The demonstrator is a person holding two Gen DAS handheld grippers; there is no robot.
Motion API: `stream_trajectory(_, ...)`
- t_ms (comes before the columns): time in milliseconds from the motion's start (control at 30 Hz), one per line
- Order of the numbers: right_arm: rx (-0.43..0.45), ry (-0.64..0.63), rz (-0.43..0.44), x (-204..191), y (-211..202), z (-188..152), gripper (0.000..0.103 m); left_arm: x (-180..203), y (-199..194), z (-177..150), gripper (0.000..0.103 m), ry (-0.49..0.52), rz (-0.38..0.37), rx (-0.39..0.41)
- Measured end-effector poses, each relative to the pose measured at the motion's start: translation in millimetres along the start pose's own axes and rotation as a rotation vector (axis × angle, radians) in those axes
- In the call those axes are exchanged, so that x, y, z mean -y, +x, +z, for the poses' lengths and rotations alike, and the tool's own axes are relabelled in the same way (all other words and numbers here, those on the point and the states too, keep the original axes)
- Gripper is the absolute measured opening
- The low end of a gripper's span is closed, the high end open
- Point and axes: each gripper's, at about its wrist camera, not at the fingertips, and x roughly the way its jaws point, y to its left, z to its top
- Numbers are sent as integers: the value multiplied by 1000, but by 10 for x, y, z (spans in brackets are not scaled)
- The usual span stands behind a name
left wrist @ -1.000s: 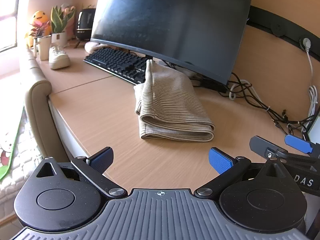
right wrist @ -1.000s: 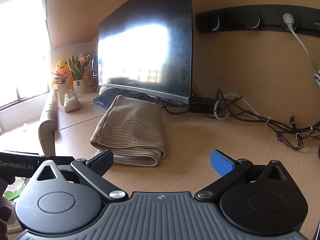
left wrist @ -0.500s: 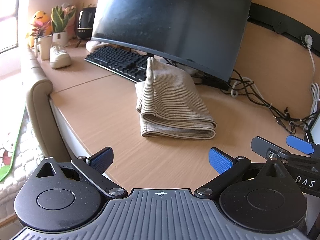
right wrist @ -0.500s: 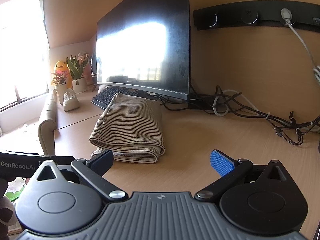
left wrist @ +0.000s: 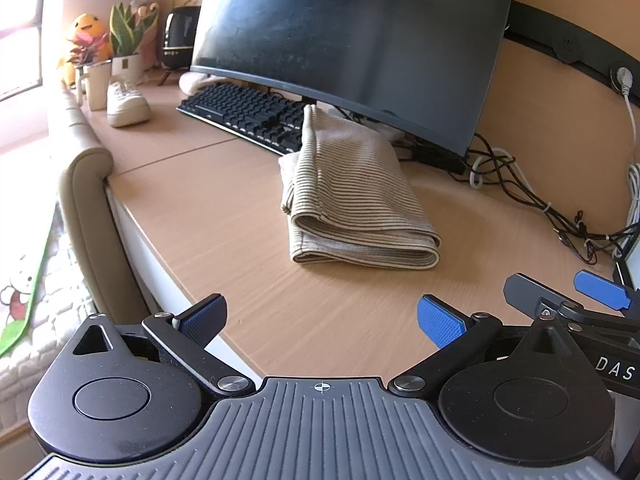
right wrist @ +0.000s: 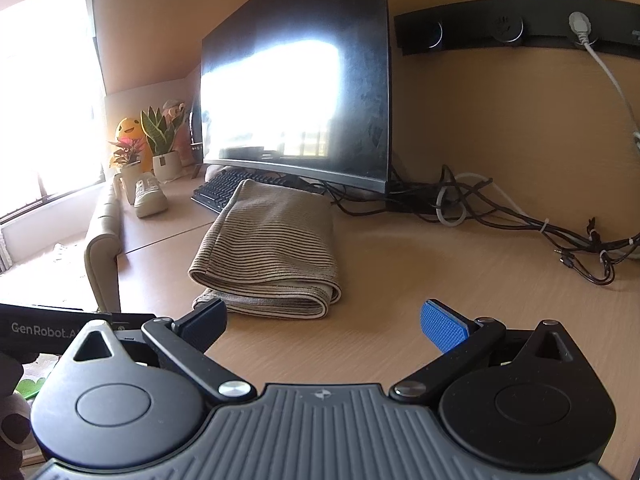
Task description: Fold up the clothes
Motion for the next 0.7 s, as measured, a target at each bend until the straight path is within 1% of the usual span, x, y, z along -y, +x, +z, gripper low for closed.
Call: stream_trajectory(700, -4, 13, -16, -8, -9, -6, 103, -3, -31, -19, 103, 0, -17, -8)
